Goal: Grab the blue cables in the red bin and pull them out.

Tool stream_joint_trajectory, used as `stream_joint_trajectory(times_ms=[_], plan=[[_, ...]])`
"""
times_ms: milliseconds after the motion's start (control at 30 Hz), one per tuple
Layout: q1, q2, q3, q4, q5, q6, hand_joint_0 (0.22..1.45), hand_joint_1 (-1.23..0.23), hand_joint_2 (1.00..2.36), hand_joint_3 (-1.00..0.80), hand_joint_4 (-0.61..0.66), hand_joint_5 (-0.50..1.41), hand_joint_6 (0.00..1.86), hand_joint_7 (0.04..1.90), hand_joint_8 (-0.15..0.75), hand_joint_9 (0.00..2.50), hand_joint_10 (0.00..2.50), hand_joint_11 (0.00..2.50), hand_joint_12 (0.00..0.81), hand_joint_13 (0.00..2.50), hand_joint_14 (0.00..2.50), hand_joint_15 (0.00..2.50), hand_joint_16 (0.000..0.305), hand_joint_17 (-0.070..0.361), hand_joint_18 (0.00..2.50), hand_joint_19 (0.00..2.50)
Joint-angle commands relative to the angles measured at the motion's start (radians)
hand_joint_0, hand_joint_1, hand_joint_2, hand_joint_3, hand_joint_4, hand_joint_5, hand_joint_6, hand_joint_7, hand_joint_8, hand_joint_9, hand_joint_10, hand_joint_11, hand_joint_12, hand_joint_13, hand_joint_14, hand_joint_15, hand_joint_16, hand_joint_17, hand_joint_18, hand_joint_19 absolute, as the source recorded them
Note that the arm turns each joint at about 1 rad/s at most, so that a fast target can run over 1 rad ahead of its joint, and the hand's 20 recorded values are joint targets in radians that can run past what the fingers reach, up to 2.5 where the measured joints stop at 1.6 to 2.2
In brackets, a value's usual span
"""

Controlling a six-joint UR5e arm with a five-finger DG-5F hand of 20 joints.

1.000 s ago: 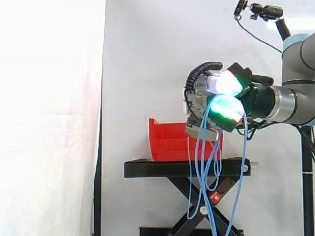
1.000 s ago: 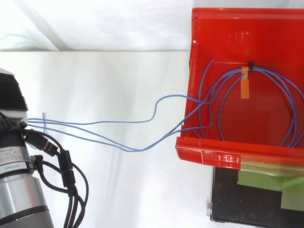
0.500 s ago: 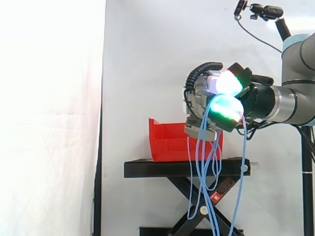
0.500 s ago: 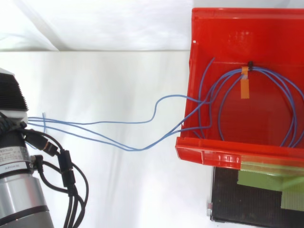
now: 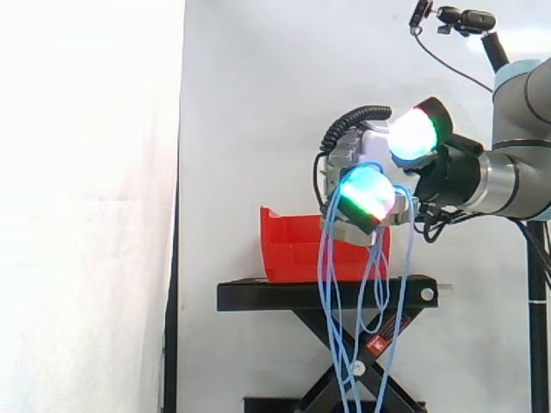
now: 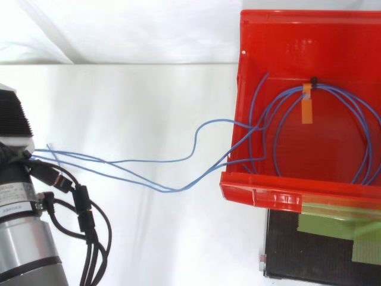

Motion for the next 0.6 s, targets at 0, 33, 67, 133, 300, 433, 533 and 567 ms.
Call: stream_joint_trajectory(times_ms=[0,33,67,133,300,433,533,567], plan=[[-0.002,0.000,-0.001,0.022,-0.004,-0.055,0.64,-0.73,1.00,-1.00,0.36,0.93,0.01,0.61,0.283,1.36,0.03,0.96,0.385,1.59,0.26,1.46,0.054,0.121,1.04,1.14],[-0.002,0.000,0.000,0.023,-0.007,-0.061,0.64,-0.74,1.00,-1.00,0.35,0.93,0.01,0.61,0.280,1.35,0.03,0.97,0.392,1.59,0.26,1.48,0.054,0.120,1.04,1.14],[0.000,0.000,-0.001,0.023,-0.008,-0.061,0.64,-0.74,1.00,-1.00,0.35,0.94,0.01,0.61,0.279,1.35,0.03,0.96,0.388,1.59,0.26,1.46,0.053,0.120,1.04,1.14],[0.000,0.000,0.000,0.023,-0.008,-0.061,0.65,-0.75,1.00,-1.00,0.35,0.94,0.01,0.62,0.281,1.36,0.03,0.97,0.388,1.59,0.26,1.47,0.053,0.120,1.04,1.15],[0.000,0.000,0.000,0.025,-0.008,-0.061,0.66,-0.78,1.00,-1.00,0.35,0.96,0.01,0.63,0.274,1.37,0.03,0.98,0.373,1.59,0.25,1.48,0.052,0.117,1.03,1.16],[0.000,0.001,0.000,0.025,-0.017,-0.063,0.69,-0.83,1.00,-1.00,0.33,1.00,0.01,0.71,0.271,1.38,0.04,1.01,0.363,1.60,0.23,1.51,0.049,0.111,1.02,1.17],[0.000,0.000,0.000,0.025,-0.036,-0.073,0.70,-0.86,1.00,-1.00,0.31,1.02,0.01,0.77,0.268,1.39,0.04,1.03,0.359,1.59,0.22,1.53,0.048,0.108,1.01,1.17],[0.000,0.001,-0.001,0.025,-0.046,-0.084,0.70,-0.86,1.00,-1.00,0.31,1.02,0.01,0.77,0.270,1.39,0.04,1.03,0.349,1.59,0.22,1.53,0.047,0.107,1.01,1.17]])
